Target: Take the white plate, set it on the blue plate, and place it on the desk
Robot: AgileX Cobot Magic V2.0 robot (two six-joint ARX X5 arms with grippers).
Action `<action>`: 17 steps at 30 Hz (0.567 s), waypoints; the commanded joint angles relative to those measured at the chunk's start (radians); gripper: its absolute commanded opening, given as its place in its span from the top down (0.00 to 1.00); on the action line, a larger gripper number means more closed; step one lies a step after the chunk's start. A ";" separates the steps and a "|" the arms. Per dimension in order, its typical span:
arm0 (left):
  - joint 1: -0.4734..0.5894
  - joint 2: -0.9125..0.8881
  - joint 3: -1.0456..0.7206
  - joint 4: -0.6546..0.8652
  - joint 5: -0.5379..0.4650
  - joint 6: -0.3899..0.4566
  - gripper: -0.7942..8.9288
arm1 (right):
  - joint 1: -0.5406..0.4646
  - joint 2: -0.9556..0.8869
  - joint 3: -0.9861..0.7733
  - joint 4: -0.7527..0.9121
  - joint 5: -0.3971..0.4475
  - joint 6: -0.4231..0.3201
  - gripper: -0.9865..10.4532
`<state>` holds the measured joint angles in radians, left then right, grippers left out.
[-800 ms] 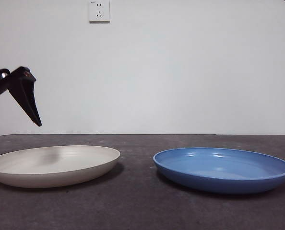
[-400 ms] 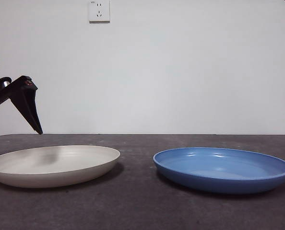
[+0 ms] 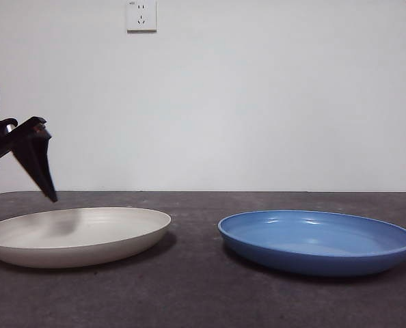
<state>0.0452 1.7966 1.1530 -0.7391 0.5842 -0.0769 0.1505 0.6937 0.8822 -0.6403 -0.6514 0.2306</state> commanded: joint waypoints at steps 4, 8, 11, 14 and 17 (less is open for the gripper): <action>-0.002 0.055 0.018 0.002 0.011 -0.003 0.67 | 0.004 0.004 0.016 0.011 0.001 -0.015 0.38; -0.002 0.089 0.018 0.000 0.010 -0.003 0.78 | 0.004 0.004 0.016 0.010 0.000 -0.015 0.38; -0.002 0.098 0.018 0.007 0.006 -0.003 0.91 | 0.005 0.004 0.016 0.010 -0.001 -0.014 0.38; -0.002 0.097 0.019 0.012 -0.017 -0.003 0.91 | 0.005 0.004 0.016 0.007 -0.003 -0.014 0.38; -0.001 0.097 0.019 0.016 -0.018 -0.003 0.91 | 0.005 0.004 0.016 0.003 -0.003 -0.014 0.38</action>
<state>0.0425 1.8694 1.1584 -0.7345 0.5808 -0.0753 0.1505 0.6937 0.8822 -0.6430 -0.6525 0.2306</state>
